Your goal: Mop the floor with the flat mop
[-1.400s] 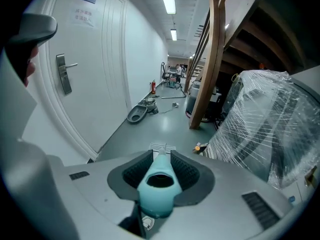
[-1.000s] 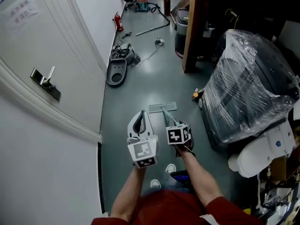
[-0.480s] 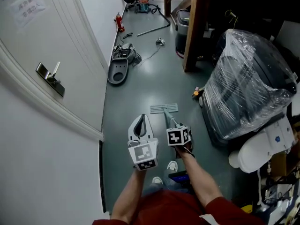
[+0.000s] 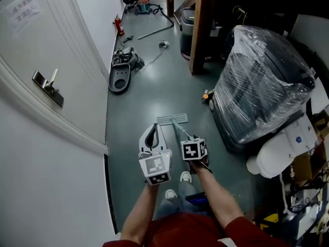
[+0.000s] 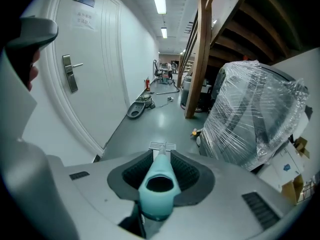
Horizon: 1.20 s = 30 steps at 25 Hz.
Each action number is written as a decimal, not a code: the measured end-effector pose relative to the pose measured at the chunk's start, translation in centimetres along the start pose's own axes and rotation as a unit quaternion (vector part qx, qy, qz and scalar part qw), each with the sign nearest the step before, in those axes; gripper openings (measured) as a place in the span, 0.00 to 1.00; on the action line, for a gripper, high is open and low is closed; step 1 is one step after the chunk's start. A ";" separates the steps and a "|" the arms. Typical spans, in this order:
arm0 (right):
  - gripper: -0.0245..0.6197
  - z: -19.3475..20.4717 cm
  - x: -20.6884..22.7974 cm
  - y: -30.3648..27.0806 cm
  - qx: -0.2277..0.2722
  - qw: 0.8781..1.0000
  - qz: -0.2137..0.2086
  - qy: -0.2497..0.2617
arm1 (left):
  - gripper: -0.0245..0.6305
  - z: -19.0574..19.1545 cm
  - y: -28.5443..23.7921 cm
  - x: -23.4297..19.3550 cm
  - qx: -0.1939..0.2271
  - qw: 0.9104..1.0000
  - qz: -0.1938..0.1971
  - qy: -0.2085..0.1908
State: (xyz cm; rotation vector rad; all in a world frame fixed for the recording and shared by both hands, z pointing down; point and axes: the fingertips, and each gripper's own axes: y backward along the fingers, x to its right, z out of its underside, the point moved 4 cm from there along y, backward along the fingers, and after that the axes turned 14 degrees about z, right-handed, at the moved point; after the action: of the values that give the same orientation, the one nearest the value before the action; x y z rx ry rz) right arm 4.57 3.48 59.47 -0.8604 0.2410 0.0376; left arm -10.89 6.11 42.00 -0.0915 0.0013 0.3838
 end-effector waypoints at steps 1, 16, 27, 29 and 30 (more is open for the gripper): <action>0.22 0.5 0.3 0.3 -0.001 1.000 -0.001 -0.005 | 0.06 0.5 0.1 0.5 -0.004 1.000 0.004 0.001; 0.22 7.4 6.9 3.6 -0.005 1.000 -0.030 -0.005 | 0.06 3.2 3.9 8.6 -0.033 0.999 -0.027 -0.029; 0.22 10.3 8.3 5.9 -0.003 0.999 -0.037 0.009 | 0.06 3.2 6.8 11.8 -0.029 0.998 -0.044 -0.023; 0.22 10.7 8.5 6.1 -0.003 0.999 -0.037 0.010 | 0.06 3.2 7.1 12.2 -0.027 0.998 -0.047 -0.022; 0.22 10.9 8.5 6.1 -0.005 0.999 -0.036 0.011 | 0.06 3.3 7.2 12.4 -0.026 0.998 -0.048 -0.023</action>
State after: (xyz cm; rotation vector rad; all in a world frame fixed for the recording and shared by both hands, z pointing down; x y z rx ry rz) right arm 14.19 15.14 59.80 -0.8788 0.2308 -0.0392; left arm -2.10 17.65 44.43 -0.1345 -0.0577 0.2902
